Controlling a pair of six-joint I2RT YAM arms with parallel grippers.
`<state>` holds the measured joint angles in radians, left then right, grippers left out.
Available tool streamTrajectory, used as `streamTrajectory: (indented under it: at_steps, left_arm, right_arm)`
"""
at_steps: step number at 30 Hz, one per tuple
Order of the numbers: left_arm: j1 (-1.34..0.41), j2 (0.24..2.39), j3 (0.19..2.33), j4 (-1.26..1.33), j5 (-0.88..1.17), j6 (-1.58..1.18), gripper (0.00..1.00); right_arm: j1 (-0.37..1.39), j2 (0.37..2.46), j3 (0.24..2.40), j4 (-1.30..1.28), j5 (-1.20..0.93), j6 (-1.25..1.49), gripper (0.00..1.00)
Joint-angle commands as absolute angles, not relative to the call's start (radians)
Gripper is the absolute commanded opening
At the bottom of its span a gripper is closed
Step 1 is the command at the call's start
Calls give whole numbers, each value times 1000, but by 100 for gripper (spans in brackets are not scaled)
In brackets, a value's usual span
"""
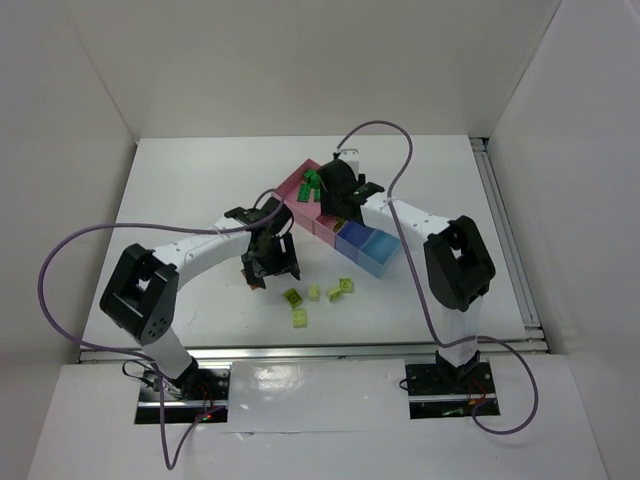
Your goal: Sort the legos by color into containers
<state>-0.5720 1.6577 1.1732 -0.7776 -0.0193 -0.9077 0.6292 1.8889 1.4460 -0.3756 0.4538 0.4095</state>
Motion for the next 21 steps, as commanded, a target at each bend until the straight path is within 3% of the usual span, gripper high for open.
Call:
streamTrajectory:
  at_steps: [1, 4, 21]
  left_arm:
    - [-578, 1641, 1150, -726, 34, -956, 90]
    - [-587, 1664, 1150, -726, 34, -956, 90]
    - [-660, 1738, 1140, -747, -23, -1150, 77]
  right_arm:
    - [623, 1917, 1560, -324, 442, 388, 73]
    - [623, 1904, 1560, -324, 454, 379, 84]
    - [549, 1551, 1275, -373, 476, 400, 84]
